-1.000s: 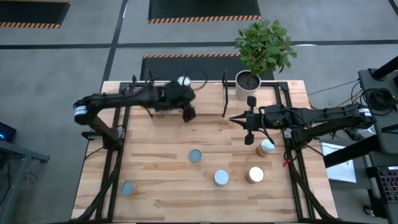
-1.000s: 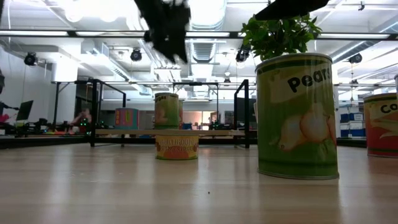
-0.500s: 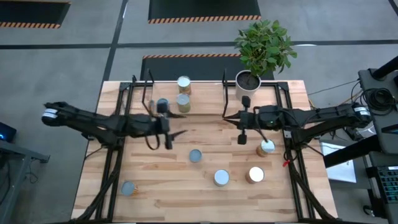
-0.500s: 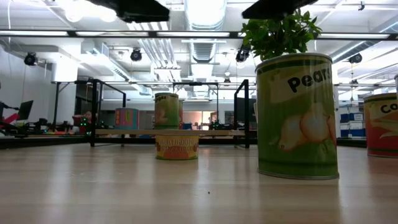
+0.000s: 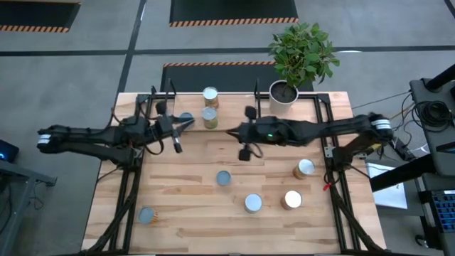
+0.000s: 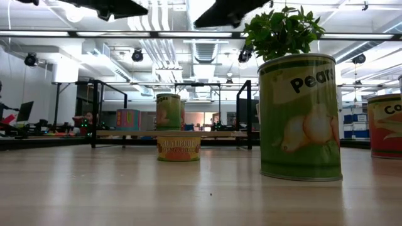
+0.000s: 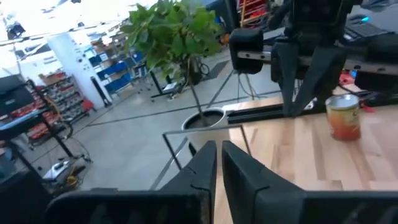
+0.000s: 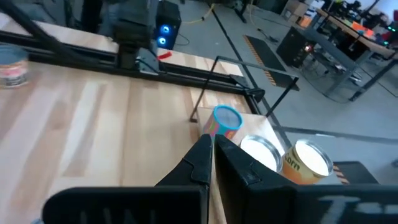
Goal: Pick and place cans onto a shelf
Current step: Put the canned oranges on the shelf
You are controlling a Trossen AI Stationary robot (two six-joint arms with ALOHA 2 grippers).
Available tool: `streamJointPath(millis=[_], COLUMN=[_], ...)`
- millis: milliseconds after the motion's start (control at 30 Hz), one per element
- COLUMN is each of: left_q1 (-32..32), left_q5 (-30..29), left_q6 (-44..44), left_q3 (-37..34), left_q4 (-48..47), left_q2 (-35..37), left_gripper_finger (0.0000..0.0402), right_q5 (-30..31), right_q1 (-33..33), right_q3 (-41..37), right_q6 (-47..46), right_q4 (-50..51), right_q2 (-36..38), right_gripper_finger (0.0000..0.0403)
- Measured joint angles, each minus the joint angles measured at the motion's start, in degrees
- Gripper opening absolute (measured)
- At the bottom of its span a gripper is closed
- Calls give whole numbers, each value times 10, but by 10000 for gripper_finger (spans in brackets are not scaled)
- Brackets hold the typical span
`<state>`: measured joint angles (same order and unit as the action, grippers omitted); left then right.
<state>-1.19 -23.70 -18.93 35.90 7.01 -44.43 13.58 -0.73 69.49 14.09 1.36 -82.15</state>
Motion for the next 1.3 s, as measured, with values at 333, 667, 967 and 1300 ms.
streamJointPath(millis=[333, 667, 967, 1300], left_q1=[-5, -5, -5, -5], left_q5=[-72, -72, -72, -72], left_q6=[4, -3, -3, -3], left_q3=[-29, -36, -36, -36], left_q4=[0, 4, 3, 2], left_q2=[42, 56, 55, 55], left_gripper_finger=[7, 0, 0, 0], right_q5=[0, -1, 0, 97], right_q1=[-57, -85, -105, -126], right_q3=[93, 126, 138, 138], right_q6=[5, 11, 24, 64], right_q4=[1, -3, -21, -13], right_q2=[-152, -251, -282, -258], right_gripper_finger=[9, 9, 9, 9])
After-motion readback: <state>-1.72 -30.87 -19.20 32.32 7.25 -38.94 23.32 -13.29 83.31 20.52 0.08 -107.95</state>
